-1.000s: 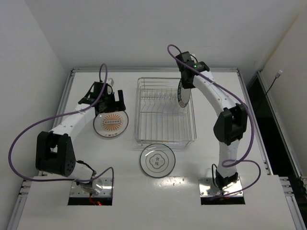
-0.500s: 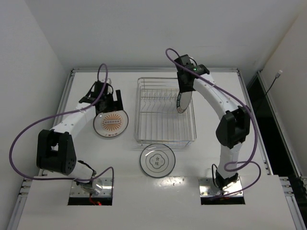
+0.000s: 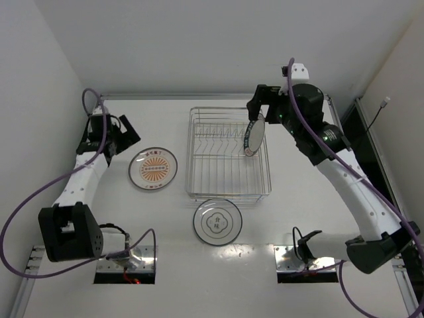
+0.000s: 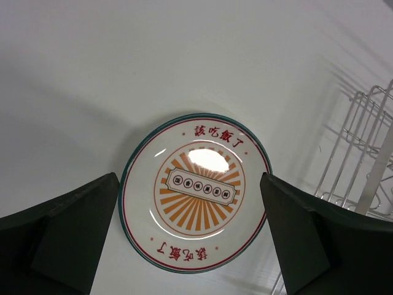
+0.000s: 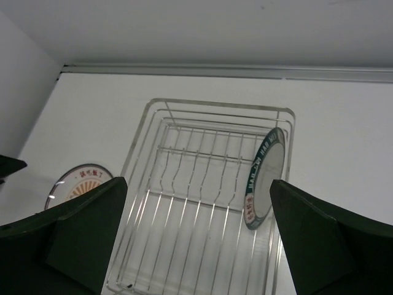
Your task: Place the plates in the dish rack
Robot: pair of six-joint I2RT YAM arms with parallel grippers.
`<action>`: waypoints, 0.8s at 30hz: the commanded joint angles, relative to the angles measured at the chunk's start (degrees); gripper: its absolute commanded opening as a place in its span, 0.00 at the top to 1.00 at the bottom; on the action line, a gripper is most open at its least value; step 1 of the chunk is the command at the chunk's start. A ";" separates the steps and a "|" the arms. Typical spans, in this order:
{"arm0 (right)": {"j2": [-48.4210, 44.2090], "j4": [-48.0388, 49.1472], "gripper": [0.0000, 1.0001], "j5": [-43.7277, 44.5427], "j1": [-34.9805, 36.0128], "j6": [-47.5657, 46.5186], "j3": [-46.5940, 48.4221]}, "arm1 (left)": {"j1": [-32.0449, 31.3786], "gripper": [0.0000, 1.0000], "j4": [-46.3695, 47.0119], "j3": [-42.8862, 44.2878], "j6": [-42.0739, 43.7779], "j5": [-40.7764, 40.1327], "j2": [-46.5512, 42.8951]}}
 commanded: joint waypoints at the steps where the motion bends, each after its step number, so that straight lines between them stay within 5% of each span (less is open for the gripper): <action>1: 1.39 7.10 0.00 -3.90 0.65 1.30 -3.28 | 7.28 0.00 1.87 -2.30 -4.85 16.56 2.83; 10: 0.24 8.60 0.00 -5.04 0.65 0.25 -5.31 | 14.96 0.00 11.20 -14.34 -7.31 28.30 6.78; 24: -0.28 9.74 0.00 -5.57 0.13 0.25 -6.45 | 18.12 0.21 15.78 -20.69 -8.55 32.80 16.63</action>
